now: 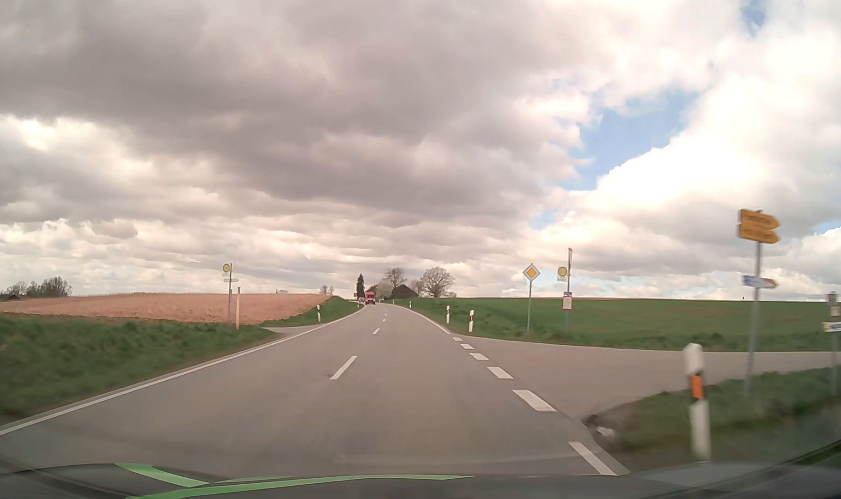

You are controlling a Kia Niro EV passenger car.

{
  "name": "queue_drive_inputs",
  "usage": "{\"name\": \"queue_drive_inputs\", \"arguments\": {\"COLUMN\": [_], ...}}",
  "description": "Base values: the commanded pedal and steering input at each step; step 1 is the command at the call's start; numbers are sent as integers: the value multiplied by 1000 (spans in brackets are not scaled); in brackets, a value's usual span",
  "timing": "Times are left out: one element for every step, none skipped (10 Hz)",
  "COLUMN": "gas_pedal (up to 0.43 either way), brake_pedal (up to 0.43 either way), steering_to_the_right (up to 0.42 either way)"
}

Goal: Follow the waypoints while adhering to traffic rules and regulations

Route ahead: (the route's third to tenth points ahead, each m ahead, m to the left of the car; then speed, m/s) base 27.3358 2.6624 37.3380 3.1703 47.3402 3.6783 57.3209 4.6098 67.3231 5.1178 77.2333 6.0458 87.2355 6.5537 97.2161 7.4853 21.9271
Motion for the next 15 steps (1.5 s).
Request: {"name": "queue_drive_inputs", "arguments": {"gas_pedal": [299,299,299,299,299,299,299,299,299,299,299,299,299,299,299], "brake_pedal": [0,0,0,0,0,0,0,0,0,0,0,0,0,0,0], "steering_to_the_right": [-6,-6,-6,-6,-6,-5,-5,-5,-4,-2,-2,-2,-2,-3,-4]}}
